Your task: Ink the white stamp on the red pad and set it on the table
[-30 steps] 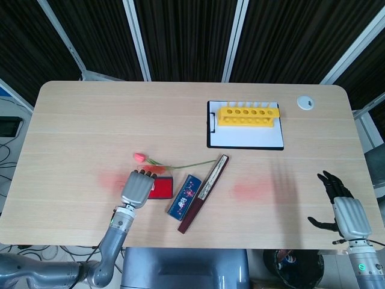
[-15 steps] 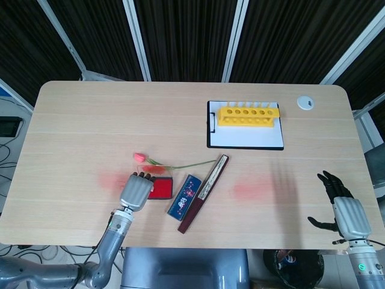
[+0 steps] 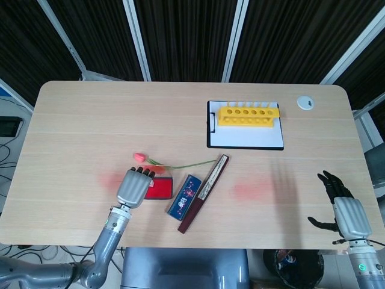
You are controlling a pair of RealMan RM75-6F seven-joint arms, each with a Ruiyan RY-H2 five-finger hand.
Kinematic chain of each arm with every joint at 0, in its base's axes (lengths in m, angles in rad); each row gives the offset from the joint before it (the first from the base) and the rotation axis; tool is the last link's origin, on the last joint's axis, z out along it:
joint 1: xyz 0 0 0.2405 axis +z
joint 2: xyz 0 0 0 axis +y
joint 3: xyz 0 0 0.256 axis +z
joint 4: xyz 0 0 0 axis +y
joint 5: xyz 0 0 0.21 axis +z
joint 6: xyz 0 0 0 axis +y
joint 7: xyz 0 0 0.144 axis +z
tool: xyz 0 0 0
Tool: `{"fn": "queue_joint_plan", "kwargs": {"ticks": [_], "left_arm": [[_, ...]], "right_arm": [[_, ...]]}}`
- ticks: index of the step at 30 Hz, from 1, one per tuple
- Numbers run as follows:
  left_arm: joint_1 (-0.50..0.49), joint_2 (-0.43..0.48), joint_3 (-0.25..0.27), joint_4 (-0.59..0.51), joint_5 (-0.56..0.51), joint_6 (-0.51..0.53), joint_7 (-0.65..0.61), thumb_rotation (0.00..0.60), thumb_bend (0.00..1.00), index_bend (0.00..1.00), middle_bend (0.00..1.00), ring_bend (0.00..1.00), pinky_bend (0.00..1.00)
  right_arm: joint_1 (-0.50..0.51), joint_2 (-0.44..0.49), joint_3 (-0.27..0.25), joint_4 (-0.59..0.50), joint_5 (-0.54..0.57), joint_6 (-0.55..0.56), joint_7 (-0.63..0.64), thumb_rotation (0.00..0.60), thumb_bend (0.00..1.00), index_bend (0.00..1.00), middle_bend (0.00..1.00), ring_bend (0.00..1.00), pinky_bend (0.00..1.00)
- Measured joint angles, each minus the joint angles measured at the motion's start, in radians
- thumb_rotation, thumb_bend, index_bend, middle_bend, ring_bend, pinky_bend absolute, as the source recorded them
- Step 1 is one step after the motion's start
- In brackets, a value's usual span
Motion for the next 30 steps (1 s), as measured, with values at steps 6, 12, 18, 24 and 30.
{"fn": "queue_joint_plan", "kwargs": {"ticks": [6,12,18,24,30], "left_arm": [[0.035,0.061,0.01,-0.02,0.01,0.025,-0.03,0.6,0.45,0.6,0.59,0.45,0.58],[0.071,0.109,0.013,0.007,0.0,0.038,-0.088,0.6,0.45,0.59,0.58,0.45,0.58],[0.098,0.132,0.01,0.076,-0.011,0.032,-0.158,0.6,0.45,0.59,0.57,0.44,0.57],[0.109,0.125,0.002,0.152,-0.013,0.017,-0.221,0.6,0.45,0.57,0.56,0.43,0.57],[0.113,0.097,-0.004,0.22,-0.003,-0.002,-0.261,0.6,0.45,0.55,0.54,0.42,0.56]], "right_arm": [[0.0,0.0,0.0,0.001,-0.002,0.003,-0.001,0.6,0.15,0.0,0.0,0.0,0.19],[-0.001,-0.001,0.0,0.002,-0.002,0.004,-0.004,0.6,0.15,0.0,0.0,0.0,0.19],[-0.001,-0.002,0.001,0.002,-0.001,0.004,-0.007,0.6,0.15,0.0,0.0,0.0,0.19],[-0.002,-0.003,0.001,0.001,0.002,0.004,-0.01,0.6,0.15,0.0,0.0,0.0,0.19],[-0.002,-0.003,0.002,0.001,0.003,0.004,-0.012,0.6,0.15,0.0,0.0,0.0,0.19]]}}
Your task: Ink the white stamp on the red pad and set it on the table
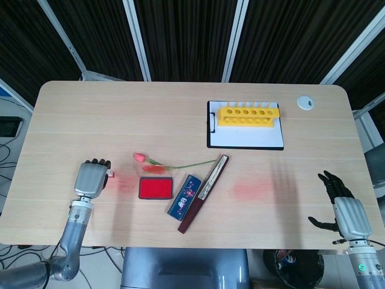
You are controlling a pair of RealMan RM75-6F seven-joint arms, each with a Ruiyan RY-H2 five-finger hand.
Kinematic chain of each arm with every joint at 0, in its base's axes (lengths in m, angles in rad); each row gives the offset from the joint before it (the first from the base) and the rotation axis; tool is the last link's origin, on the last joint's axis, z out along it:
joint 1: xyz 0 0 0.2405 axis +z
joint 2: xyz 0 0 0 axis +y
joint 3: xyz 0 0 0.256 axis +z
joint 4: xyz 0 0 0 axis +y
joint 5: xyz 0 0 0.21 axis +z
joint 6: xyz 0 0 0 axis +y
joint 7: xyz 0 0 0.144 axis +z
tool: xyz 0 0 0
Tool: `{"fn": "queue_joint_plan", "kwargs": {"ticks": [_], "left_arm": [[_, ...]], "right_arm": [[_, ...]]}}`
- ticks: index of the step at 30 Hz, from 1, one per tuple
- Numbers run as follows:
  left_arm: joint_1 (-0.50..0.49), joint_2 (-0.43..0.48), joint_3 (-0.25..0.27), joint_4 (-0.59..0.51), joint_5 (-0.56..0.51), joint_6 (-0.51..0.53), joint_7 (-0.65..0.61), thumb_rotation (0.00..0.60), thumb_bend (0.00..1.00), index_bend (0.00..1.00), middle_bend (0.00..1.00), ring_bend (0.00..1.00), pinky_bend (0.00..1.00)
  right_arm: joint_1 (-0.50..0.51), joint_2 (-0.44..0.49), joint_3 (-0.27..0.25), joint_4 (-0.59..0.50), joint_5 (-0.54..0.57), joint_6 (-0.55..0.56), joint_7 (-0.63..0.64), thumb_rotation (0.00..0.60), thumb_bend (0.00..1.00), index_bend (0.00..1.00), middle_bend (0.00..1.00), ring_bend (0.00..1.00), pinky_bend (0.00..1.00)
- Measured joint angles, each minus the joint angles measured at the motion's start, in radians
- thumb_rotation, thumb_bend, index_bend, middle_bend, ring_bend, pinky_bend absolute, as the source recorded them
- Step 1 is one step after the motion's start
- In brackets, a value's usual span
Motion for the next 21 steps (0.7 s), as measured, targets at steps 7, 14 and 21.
{"fn": "queue_joint_plan", "kwargs": {"ticks": [7,14,21], "left_arm": [[0.003,-0.035,-0.006,0.05,0.004,-0.02,-0.027,0.6,0.44,0.54,0.53,0.41,0.55],[0.004,-0.062,-0.004,0.083,0.02,-0.033,-0.041,0.6,0.44,0.52,0.51,0.4,0.54],[0.007,-0.079,-0.003,0.102,0.031,-0.045,-0.042,0.6,0.43,0.51,0.5,0.39,0.53]], "right_arm": [[0.0,0.0,0.0,0.0,0.001,-0.001,0.0,0.6,0.15,0.0,0.0,0.0,0.19],[0.0,0.0,0.0,0.0,0.0,-0.001,0.002,0.6,0.15,0.0,0.0,0.0,0.19],[0.0,0.0,0.0,0.0,0.0,-0.001,0.002,0.6,0.15,0.0,0.0,0.0,0.19]]}}
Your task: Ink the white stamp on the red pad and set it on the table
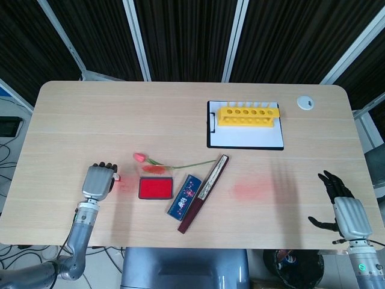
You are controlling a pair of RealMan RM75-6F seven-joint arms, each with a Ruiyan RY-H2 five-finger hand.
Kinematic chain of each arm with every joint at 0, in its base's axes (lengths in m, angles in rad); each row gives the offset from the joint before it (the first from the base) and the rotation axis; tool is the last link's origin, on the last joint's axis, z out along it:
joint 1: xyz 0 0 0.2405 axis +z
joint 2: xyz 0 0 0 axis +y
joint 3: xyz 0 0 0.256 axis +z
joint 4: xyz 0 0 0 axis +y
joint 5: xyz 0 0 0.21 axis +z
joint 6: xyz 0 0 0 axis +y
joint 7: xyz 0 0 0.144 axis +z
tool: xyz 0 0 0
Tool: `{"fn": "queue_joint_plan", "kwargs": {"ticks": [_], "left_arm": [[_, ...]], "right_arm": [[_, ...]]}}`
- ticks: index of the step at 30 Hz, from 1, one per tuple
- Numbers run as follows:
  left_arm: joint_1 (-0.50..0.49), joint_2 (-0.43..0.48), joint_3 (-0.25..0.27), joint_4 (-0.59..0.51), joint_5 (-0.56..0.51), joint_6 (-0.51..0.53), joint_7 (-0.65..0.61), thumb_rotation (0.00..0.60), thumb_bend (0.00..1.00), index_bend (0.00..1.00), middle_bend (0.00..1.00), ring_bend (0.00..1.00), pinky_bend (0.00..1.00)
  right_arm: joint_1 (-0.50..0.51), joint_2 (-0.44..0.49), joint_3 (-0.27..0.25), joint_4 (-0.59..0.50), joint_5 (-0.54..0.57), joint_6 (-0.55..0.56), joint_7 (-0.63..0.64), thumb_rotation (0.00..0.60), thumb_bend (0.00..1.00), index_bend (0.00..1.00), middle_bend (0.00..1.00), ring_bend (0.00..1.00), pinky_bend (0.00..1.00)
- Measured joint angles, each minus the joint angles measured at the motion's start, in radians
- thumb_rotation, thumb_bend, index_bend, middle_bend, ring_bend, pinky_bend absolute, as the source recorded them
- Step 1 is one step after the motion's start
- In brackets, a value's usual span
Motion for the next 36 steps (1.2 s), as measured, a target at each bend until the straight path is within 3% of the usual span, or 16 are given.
{"fn": "queue_joint_plan", "kwargs": {"ticks": [36], "left_arm": [[0.011,-0.016,-0.018,-0.007,0.005,-0.025,0.053,0.6,0.4,0.45,0.4,0.36,0.49]], "right_arm": [[-0.001,0.0,-0.001,-0.002,-0.002,0.001,-0.004,0.6,0.15,0.01,0.0,0.0,0.19]]}}
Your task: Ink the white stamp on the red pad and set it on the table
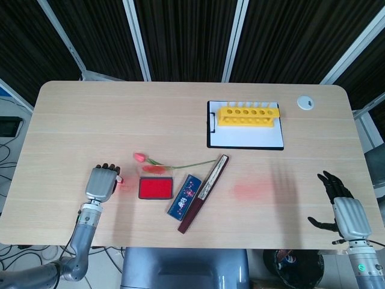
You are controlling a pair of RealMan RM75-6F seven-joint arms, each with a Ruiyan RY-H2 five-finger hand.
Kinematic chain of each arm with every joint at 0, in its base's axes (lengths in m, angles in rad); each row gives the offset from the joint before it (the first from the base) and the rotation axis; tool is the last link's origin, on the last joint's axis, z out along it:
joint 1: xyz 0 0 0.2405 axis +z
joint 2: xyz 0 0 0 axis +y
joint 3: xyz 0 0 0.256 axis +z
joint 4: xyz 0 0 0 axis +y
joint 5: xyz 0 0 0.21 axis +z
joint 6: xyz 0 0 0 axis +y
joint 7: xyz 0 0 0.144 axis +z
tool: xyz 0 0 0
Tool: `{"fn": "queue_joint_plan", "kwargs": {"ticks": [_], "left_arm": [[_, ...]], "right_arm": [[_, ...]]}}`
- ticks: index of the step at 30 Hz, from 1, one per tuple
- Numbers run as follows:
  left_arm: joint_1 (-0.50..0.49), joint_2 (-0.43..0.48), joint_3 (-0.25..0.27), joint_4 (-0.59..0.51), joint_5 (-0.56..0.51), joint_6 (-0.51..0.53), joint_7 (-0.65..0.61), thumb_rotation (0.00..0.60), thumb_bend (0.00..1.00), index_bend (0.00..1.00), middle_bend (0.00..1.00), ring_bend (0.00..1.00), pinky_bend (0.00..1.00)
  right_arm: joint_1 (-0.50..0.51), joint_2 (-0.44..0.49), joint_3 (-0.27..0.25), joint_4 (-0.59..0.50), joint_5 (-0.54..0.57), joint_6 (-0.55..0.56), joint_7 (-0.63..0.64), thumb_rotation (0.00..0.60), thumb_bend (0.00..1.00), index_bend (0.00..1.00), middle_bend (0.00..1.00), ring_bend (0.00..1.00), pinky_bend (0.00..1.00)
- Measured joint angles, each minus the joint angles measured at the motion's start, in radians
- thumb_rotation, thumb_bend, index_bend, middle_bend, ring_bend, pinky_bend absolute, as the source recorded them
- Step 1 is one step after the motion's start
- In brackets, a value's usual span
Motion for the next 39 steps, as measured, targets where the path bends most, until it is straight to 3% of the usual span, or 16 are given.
{"fn": "queue_joint_plan", "kwargs": {"ticks": [10,19,25,32,39], "left_arm": [[0.003,0.004,-0.003,-0.003,-0.007,-0.008,0.02,0.6,0.37,0.38,0.29,0.29,0.42],[0.004,0.019,-0.011,-0.03,-0.017,-0.012,0.039,0.6,0.16,0.13,0.05,0.08,0.18],[0.011,0.059,-0.013,-0.088,0.0,0.014,0.039,0.6,0.15,0.09,0.0,0.03,0.08],[0.052,0.177,-0.005,-0.251,0.042,0.087,0.005,0.6,0.11,0.01,0.0,0.0,0.0],[0.157,0.401,0.062,-0.429,0.134,0.211,-0.066,0.6,0.08,0.0,0.0,0.0,0.0]], "right_arm": [[0.0,-0.001,0.0,0.0,0.0,0.0,0.0,0.6,0.15,0.01,0.0,0.0,0.19],[0.0,0.0,0.0,-0.001,0.0,0.0,0.001,0.6,0.15,0.01,0.0,0.0,0.19],[0.0,0.0,-0.001,0.0,-0.003,0.002,0.0,0.6,0.15,0.01,0.0,0.0,0.19],[-0.002,-0.001,-0.002,0.003,-0.013,0.01,-0.01,0.6,0.15,0.01,0.0,0.0,0.19],[-0.003,-0.004,-0.005,0.009,-0.023,0.019,-0.027,0.6,0.15,0.01,0.0,0.0,0.19]]}}
